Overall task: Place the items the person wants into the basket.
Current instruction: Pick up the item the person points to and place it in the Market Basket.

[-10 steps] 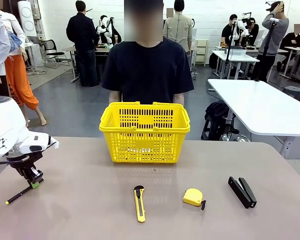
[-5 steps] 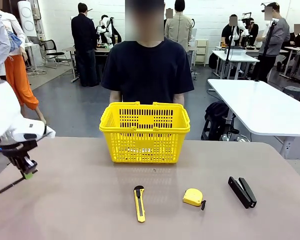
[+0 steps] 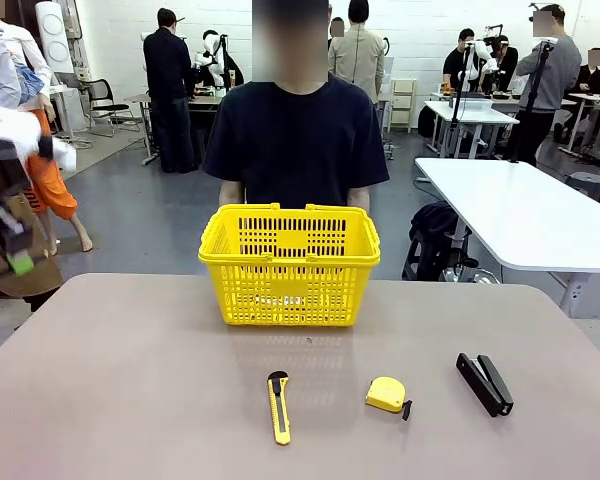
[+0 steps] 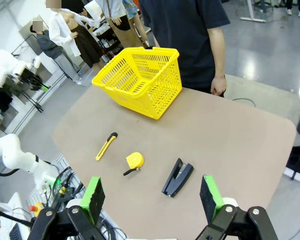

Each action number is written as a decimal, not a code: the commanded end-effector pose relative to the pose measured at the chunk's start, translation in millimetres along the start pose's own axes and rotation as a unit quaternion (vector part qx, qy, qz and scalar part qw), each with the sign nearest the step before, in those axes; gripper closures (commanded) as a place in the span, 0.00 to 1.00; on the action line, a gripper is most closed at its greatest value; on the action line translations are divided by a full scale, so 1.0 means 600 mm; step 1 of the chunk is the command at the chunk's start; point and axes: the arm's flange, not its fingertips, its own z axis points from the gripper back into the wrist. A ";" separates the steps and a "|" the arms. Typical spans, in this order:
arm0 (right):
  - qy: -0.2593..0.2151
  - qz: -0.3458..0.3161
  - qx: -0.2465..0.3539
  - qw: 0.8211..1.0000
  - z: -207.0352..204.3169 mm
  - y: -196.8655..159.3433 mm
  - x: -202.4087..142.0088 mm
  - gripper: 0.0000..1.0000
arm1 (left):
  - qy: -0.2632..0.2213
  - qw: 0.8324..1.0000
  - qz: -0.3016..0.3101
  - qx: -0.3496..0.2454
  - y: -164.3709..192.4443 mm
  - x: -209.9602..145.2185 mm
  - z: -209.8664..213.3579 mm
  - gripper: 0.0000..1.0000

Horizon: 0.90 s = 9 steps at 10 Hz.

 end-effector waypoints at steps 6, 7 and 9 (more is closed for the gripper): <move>-0.010 0.009 0.007 1.000 0.000 -0.002 0.002 0.00 | 0.026 1.000 0.007 -0.014 0.012 0.055 0.118 1.00; -0.010 0.009 0.007 1.000 0.000 -0.002 0.002 0.00 | 0.022 1.000 0.008 -0.016 0.014 0.054 0.119 1.00; -0.010 0.009 0.007 1.000 0.000 -0.002 0.002 0.00 | 0.016 1.000 -0.004 -0.017 0.007 0.054 0.115 1.00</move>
